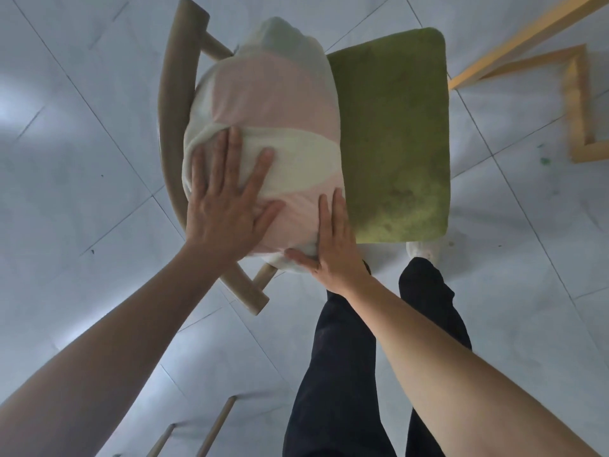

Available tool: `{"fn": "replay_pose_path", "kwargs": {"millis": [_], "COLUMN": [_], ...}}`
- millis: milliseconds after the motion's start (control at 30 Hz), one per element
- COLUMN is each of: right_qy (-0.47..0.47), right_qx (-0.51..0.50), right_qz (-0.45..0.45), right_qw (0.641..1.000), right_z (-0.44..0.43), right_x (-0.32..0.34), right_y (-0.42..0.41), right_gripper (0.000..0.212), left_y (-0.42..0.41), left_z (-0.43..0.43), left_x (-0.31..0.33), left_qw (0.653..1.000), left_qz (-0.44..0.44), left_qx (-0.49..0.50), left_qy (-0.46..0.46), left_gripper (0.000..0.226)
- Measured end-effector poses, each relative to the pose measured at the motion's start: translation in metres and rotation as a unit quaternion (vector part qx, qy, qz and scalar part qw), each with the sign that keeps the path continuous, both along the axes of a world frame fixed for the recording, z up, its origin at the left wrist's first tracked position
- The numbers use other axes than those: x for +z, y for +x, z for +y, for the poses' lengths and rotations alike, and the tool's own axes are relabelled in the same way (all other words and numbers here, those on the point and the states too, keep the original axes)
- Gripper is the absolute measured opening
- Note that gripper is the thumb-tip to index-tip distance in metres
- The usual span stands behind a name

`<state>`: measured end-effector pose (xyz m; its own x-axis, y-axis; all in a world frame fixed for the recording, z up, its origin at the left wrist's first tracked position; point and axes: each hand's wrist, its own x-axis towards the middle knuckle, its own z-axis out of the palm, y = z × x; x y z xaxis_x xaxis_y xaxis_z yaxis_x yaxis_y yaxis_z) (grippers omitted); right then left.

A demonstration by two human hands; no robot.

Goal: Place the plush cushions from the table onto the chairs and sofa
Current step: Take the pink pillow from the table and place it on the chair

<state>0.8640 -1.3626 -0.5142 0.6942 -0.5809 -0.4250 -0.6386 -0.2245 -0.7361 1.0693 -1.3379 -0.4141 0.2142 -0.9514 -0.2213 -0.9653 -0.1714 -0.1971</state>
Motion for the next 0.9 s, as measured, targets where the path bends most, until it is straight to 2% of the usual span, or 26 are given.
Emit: {"fn": "replay_pose_path", "kwargs": {"millis": [100, 167, 233, 300, 400, 467, 533, 633, 733, 800, 900], "right_qy": [-0.04, -0.034, -0.002, 0.064, 0.106, 0.131, 0.164, 0.204, 0.227, 0.235, 0.224], "right_qx": [0.037, 0.063, 0.047, -0.035, -0.178, -0.264, -0.306, -0.246, -0.164, -0.176, -0.249], "right_qz": [0.004, 0.001, -0.001, -0.014, -0.038, -0.049, -0.055, -0.044, -0.021, -0.016, -0.015], "right_qw": [0.999, 0.997, 0.999, 0.997, 0.978, 0.954, 0.936, 0.946, 0.96, 0.956, 0.942], "right_z": [0.0, -0.007, -0.019, -0.037, -0.061, -0.071, -0.077, -0.074, -0.069, -0.071, -0.085], "right_x": [-0.015, -0.017, -0.012, -0.001, 0.013, 0.018, 0.017, 0.002, -0.013, -0.017, -0.015], "right_y": [-0.014, -0.022, -0.024, -0.017, 0.007, 0.029, 0.047, 0.054, 0.045, 0.042, 0.045], "right_gripper": [0.11, 0.11, 0.111, 0.107, 0.087, 0.078, 0.076, 0.073, 0.071, 0.072, 0.075], "left_y": [0.006, 0.0, -0.007, -0.012, -0.016, -0.016, -0.009, 0.02, 0.043, 0.046, 0.04], "left_z": [-0.001, -0.006, -0.02, -0.047, -0.101, -0.14, -0.17, -0.185, -0.179, -0.181, -0.192], "left_x": [0.004, 0.009, 0.015, 0.021, 0.017, 0.004, -0.01, -0.029, -0.032, -0.031, -0.032], "left_qw": [1.0, 0.999, 0.999, 1.0, 0.998, 0.996, 0.993, 0.981, 0.964, 0.962, 0.973], "left_qz": [-0.009, -0.01, -0.015, -0.004, 0.023, 0.013, -0.01, -0.033, -0.011, -0.014, -0.045], "left_qx": [0.012, 0.014, 0.015, -0.006, -0.066, -0.087, -0.082, -0.043, -0.001, -0.005, -0.044], "left_qy": [0.018, 0.03, 0.038, 0.026, 0.004, 0.028, 0.08, 0.188, 0.266, 0.271, 0.223], "left_gripper": [0.071, 0.07, 0.068, 0.065, 0.061, 0.062, 0.065, 0.066, 0.064, 0.064, 0.063]}}
